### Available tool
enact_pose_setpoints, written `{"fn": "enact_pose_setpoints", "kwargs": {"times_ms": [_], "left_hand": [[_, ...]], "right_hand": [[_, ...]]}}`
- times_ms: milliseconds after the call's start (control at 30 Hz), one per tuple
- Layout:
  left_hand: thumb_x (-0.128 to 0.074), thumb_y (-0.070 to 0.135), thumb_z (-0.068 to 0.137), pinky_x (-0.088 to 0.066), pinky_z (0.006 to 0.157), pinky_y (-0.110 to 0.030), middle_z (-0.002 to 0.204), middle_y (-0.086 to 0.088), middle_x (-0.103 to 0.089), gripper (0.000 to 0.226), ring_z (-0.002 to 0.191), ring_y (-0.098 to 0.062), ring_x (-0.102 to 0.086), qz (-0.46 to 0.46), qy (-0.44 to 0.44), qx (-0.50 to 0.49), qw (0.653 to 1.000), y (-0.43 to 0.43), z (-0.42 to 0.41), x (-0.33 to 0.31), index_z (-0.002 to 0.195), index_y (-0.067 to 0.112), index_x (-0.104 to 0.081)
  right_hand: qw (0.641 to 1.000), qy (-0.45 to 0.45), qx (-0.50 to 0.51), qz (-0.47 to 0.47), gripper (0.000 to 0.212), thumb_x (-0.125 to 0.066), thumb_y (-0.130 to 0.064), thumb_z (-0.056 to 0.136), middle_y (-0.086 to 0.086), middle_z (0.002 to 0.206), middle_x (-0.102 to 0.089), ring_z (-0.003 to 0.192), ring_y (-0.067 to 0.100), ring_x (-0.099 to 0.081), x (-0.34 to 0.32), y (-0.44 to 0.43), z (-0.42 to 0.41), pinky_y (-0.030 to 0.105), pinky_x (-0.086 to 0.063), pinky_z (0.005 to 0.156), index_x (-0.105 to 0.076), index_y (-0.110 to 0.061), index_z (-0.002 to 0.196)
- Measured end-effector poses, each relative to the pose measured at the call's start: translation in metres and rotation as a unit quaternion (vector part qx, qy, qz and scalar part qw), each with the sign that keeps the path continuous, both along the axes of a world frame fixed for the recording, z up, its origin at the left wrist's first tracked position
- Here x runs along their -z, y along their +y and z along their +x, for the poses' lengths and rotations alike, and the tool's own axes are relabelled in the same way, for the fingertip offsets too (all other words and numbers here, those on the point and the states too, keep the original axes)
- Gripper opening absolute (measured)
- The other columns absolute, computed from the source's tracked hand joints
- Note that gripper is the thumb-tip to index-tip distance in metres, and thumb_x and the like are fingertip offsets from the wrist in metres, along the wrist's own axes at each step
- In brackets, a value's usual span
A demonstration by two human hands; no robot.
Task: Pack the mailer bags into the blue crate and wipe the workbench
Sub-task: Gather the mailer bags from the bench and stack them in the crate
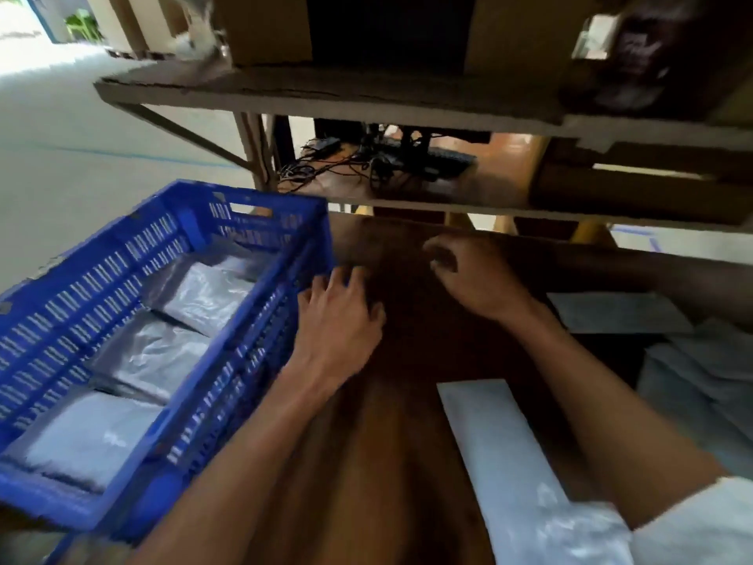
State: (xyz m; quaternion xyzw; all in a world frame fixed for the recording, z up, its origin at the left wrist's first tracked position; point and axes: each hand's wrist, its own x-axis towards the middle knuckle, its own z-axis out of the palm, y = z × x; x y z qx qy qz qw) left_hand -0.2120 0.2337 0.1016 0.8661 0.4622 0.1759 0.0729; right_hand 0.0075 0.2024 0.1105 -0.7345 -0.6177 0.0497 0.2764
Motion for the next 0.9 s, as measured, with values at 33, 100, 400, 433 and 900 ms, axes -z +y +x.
{"fn": "enact_pose_setpoints", "kwargs": {"times_ms": [33,100,400,433,900], "left_hand": [[-0.053,0.044,0.097,-0.039,0.102,-0.05,0.143,-0.006,-0.05,0.05,0.127,-0.034,-0.047,-0.033,0.015,0.023,0.999,-0.019,0.015,0.017,0.142,0.023,-0.046],[-0.049,0.047,0.1,-0.038,0.105,-0.05,0.148,-0.003,-0.046,0.051,0.132,-0.031,-0.044,-0.091,0.057,0.069,0.992,-0.056,0.045,0.052,0.146,0.027,-0.042],[-0.032,0.059,0.103,-0.027,0.114,-0.059,0.17,0.0,-0.004,0.062,0.15,-0.043,-0.013,-0.13,0.157,0.156,0.966,-0.159,0.111,0.141,0.16,0.043,-0.011],[-0.029,0.061,0.103,-0.024,0.115,-0.06,0.17,0.0,-0.004,0.062,0.151,-0.044,-0.009,-0.132,0.169,0.155,0.964,-0.158,0.111,0.146,0.159,0.045,-0.009],[-0.031,0.065,0.101,-0.021,0.118,-0.06,0.169,0.006,-0.017,0.056,0.155,-0.03,-0.013,-0.096,0.195,0.155,0.964,-0.079,0.049,0.17,0.155,0.052,-0.022]], "right_hand": [[0.999,0.016,0.023,-0.027,0.033,-0.062,-0.021,0.095,0.0,0.13,-0.066,0.121,0.018,-0.06,0.015,-0.031,0.017,0.031,-0.046,0.103,-0.066,-0.021,0.127],[0.993,0.037,0.079,-0.08,0.032,-0.059,-0.019,0.097,0.0,0.13,-0.066,0.12,0.017,-0.06,0.046,-0.095,0.044,0.032,-0.047,0.102,-0.066,-0.021,0.128],[0.989,0.023,0.141,-0.024,0.038,-0.059,-0.041,0.092,-0.003,0.12,-0.069,0.108,0.02,-0.064,0.131,-0.293,0.02,0.041,-0.05,0.097,-0.066,-0.023,0.124],[0.991,0.001,0.132,-0.023,0.039,-0.057,-0.048,0.091,-0.006,0.119,-0.07,0.107,0.018,-0.064,0.137,-0.303,0.003,0.045,-0.051,0.096,-0.066,-0.026,0.123],[0.982,-0.054,-0.101,-0.152,0.06,-0.07,0.011,0.073,0.01,0.129,-0.063,0.111,0.03,-0.063,0.162,-0.258,0.008,0.037,-0.054,0.092,-0.064,-0.012,0.128]]}}
